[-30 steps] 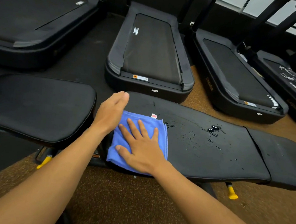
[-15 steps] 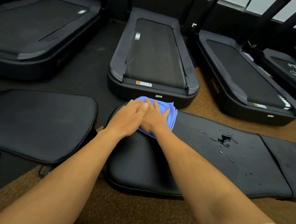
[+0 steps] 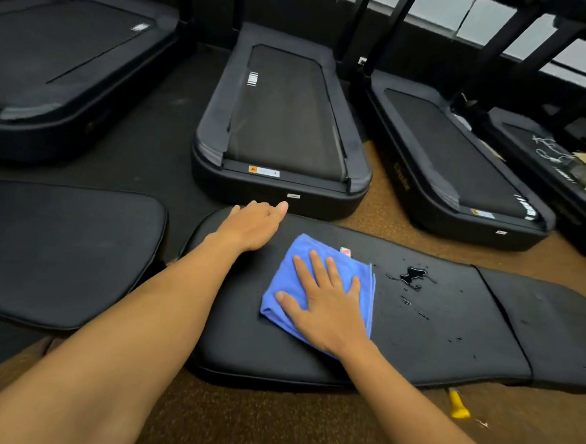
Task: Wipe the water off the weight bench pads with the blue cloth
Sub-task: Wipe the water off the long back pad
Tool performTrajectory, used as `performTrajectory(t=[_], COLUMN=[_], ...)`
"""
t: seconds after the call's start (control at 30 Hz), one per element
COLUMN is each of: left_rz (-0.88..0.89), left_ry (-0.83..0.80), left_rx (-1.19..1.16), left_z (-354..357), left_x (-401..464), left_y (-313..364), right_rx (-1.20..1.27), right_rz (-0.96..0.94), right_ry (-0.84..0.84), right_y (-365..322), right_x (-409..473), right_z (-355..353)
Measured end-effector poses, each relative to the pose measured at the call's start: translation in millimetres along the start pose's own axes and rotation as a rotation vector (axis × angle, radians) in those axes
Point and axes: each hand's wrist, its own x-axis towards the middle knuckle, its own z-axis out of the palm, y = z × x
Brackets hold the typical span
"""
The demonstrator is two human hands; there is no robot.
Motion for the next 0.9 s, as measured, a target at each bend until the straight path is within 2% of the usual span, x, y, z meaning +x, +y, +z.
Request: performTrajectory(t=[0.27,0.37,0.9], left_rz=[-0.016,-0.017,0.033], left_ry=[0.053,0.068,0.167], left_rx=[0.048,0.072,0.188], left_z=[3,3,11], left_x=[11,16,54], left_y=[1,2,-10], right_rx=[-0.014,-0.001,0.059], right_rz=[-0.03,-0.019,0.1], right_ry=[-0.027,-0.037,0.008], right_y=[-8,-13,-20], right_x=[-66,-65,122], right_z=[9,7,-17])
